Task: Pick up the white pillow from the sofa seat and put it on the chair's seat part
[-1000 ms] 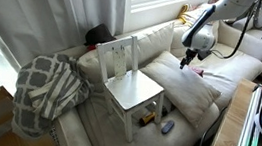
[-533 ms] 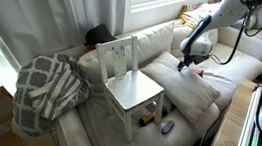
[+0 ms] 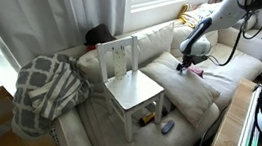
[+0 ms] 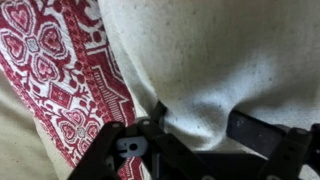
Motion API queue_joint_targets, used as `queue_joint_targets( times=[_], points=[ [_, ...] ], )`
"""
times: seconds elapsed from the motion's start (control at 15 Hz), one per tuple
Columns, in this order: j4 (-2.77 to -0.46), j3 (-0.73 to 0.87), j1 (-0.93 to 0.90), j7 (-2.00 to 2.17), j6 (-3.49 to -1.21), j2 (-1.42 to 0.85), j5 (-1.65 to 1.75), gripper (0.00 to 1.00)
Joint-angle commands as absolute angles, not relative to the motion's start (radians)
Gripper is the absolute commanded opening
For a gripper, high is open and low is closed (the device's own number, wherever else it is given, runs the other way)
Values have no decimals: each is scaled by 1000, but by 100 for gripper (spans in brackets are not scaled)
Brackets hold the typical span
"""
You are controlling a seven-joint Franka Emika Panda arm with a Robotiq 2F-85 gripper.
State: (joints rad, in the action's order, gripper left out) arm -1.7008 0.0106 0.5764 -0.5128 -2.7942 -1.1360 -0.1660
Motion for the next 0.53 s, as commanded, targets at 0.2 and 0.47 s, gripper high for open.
queue_joint_targets(
  times=[0.2, 0.47],
  points=[
    [-1659, -25, 601, -463, -2692, -1155, -131, 10],
    [-1702, -43, 610, -499, -2658, -1096, -115, 0]
  ],
)
